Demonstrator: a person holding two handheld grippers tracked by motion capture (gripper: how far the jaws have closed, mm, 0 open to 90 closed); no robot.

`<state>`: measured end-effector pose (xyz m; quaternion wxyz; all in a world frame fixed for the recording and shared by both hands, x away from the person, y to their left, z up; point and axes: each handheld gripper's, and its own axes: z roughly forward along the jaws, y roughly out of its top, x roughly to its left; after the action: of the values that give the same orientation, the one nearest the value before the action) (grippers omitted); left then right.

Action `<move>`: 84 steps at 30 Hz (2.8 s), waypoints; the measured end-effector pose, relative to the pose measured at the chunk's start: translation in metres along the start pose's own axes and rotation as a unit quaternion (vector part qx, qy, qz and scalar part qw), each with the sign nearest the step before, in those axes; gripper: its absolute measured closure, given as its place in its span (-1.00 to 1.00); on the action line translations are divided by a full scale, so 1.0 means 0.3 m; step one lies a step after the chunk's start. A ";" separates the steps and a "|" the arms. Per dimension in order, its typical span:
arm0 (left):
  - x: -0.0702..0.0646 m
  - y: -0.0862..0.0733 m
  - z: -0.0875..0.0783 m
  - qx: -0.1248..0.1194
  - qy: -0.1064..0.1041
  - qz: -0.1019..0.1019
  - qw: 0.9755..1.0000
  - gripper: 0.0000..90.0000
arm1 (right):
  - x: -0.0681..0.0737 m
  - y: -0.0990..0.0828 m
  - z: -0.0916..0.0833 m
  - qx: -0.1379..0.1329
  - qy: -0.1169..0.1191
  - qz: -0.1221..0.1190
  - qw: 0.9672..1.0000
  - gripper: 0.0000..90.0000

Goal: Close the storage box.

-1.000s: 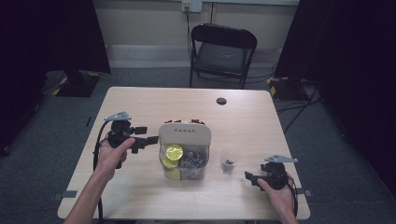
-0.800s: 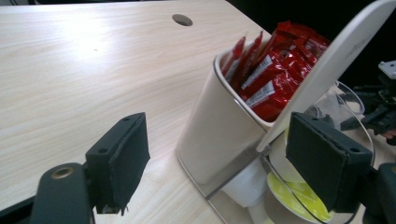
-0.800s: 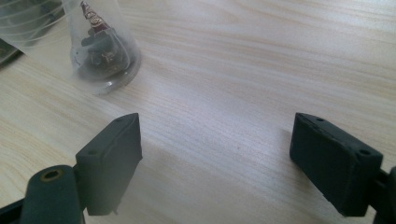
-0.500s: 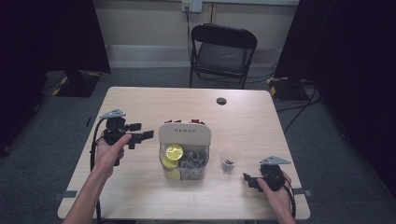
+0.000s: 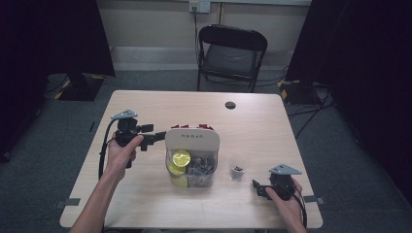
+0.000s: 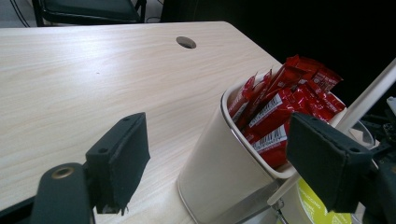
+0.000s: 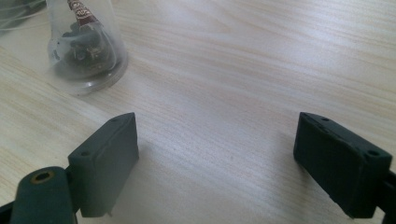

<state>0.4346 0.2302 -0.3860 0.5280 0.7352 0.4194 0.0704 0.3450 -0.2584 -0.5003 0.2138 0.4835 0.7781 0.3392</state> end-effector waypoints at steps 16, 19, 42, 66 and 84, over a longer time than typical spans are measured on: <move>-0.003 -0.003 0.001 0.004 -0.001 0.010 1.000 -0.48 | 0.002 -0.001 0.000 -0.001 -0.004 0.001 1.000 -0.71; -0.006 -0.002 -0.002 0.005 0.001 0.013 1.000 -0.46 | 0.002 -0.001 0.000 0.000 -0.005 0.001 1.000 -0.71; -0.041 0.002 -0.023 -0.006 -0.017 0.018 1.000 -0.47 | 0.003 -0.001 -0.001 0.000 -0.005 0.002 1.000 -0.71; -0.082 -0.038 -0.029 0.023 -0.027 0.026 0.999 -0.63 | 0.003 -0.001 0.000 0.000 -0.006 0.002 1.000 -0.71; -0.116 -0.101 0.011 0.076 -0.005 0.057 0.995 -0.65 | 0.000 0.001 0.001 0.001 -0.002 0.000 1.000 -0.72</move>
<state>0.3979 0.2067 -0.4009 0.4678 0.7963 0.3780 0.0650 0.3453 -0.2581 -0.5003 0.2150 0.4846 0.7777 0.3377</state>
